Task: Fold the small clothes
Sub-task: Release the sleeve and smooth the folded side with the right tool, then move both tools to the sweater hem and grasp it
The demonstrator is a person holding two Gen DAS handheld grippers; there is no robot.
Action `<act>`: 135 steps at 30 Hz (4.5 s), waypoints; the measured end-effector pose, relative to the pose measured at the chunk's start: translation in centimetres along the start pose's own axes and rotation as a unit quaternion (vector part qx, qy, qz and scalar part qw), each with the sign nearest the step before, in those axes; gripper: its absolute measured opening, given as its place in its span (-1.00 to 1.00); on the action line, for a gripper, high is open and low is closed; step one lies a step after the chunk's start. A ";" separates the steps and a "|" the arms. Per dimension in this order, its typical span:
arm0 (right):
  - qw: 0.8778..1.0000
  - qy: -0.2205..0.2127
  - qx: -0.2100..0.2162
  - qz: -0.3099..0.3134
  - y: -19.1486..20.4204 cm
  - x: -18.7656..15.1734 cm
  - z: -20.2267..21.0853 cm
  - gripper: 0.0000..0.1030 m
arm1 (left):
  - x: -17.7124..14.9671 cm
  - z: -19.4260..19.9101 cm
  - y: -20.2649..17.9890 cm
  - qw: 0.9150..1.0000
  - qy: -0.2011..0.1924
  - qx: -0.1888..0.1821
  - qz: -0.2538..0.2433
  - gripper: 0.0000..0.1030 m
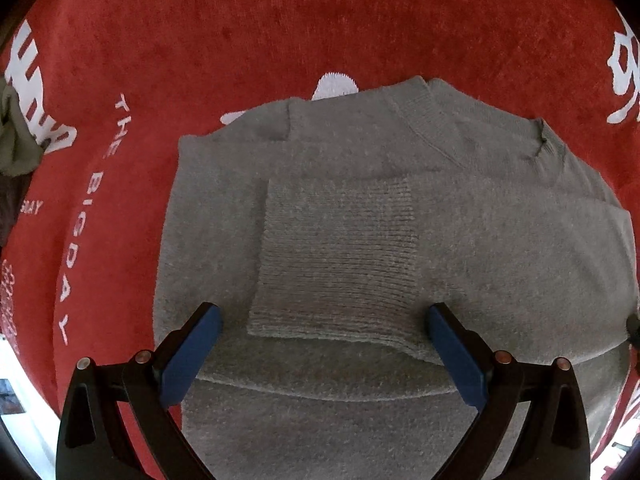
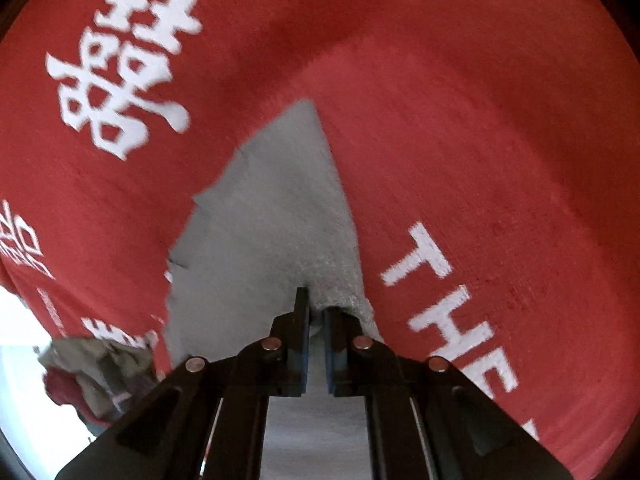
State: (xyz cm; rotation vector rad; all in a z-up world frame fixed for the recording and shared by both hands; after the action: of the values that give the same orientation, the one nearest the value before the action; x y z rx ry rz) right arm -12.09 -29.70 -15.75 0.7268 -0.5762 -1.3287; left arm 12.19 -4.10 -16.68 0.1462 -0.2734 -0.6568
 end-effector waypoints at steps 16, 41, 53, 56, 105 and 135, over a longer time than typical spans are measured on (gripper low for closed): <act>0.995 0.026 -0.071 0.069 2.6 -3.0 2.9 -0.04 | -0.8 1.9 -0.4 0.999 0.019 0.012 -0.038 1.00; 0.976 0.108 -0.123 0.141 4.0 -8.6 1.7 0.21 | -7.5 3.6 -1.3 0.994 0.077 0.001 -0.082 1.00; 0.969 0.133 -0.102 0.182 4.6 -8.9 1.8 0.22 | -8.9 4.9 -3.1 0.993 0.089 0.016 -0.082 1.00; 0.965 0.149 -0.087 0.199 4.7 -9.1 1.7 0.23 | -9.8 5.4 -3.4 0.993 0.092 0.020 -0.076 1.00; 0.958 0.209 -0.047 0.189 -9.7 -25.0 8.3 0.24 | -30.9 2.1 8.1 0.983 0.091 -0.155 -0.031 1.00; 0.968 0.236 0.087 0.028 -11.4 -27.8 3.9 -0.78 | -31.5 2.4 4.8 0.956 0.131 -0.258 -0.044 -0.69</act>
State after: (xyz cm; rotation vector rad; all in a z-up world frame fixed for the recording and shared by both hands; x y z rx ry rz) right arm -26.93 -3.80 -20.96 1.1222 -0.3260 -1.0111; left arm -9.58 19.04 -19.73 -0.2563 0.1659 -0.7686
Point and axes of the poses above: each gripper's, at about its wrist camera, not at the fingertips, and z roughly against the way its jaws point, y to its left, x to its top, the point moved 7 cm from there along -z, roughly the way its jaws point, and after that the axes turned 10 degrees about x, right-handed, at the moved point
